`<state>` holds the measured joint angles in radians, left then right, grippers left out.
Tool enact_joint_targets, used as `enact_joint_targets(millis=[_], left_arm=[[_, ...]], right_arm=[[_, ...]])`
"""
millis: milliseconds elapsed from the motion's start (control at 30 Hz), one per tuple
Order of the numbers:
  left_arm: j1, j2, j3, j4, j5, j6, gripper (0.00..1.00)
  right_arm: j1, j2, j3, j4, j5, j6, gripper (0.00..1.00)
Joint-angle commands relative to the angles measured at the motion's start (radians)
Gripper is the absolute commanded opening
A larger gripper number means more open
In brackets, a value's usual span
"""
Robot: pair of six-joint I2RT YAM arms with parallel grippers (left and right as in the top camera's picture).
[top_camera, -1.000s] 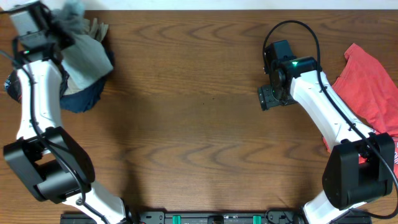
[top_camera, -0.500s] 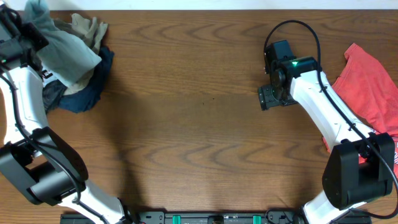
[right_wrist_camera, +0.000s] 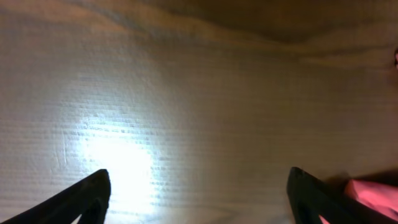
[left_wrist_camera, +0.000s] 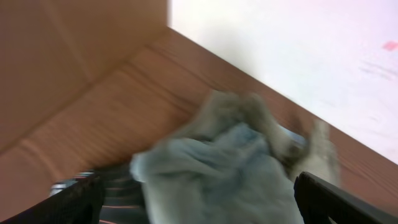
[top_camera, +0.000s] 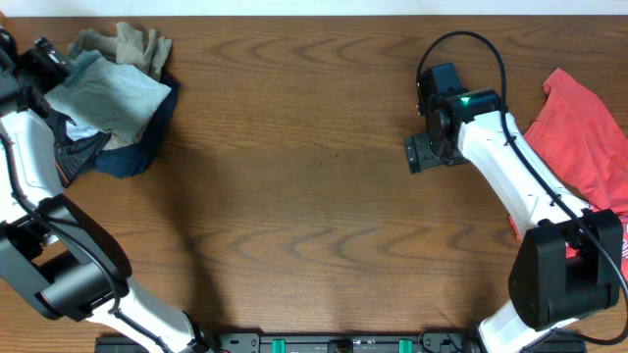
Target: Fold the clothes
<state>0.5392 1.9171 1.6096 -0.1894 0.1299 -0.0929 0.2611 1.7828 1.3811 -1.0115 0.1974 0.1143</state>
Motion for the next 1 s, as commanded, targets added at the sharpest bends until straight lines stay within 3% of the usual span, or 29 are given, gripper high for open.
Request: enact_joint_targets(millis=[0,200,467,667,967], left_arm=[[-0.055,-0.036,0.019,-0.034,0.115,0.003,0.98],[-0.229,-0.035,0.019,-0.234,0.117,0.008,0.98],[-0.491,-0.028,0.016,-0.580,0.072,0.011,0.98],[-0.570,-0.028,0.016,-0.866,0.053,0.010,0.98],[-0.573,-0.028,0.016,-1.213,0.053,0.010,0.98]], right_arm=[[-0.010,-0.005,0.009,0.035,-0.045,0.013,0.91],[-0.012,-0.004,0.009,0.193,-0.242,0.057,0.99],[-0.074,-0.004,0.009,0.311,-0.367,0.065,0.99],[-0.175,-0.004,0.009,0.220,-0.367,0.064,0.99],[-0.243,-0.004,0.009,-0.032,-0.366,0.064,0.99]])
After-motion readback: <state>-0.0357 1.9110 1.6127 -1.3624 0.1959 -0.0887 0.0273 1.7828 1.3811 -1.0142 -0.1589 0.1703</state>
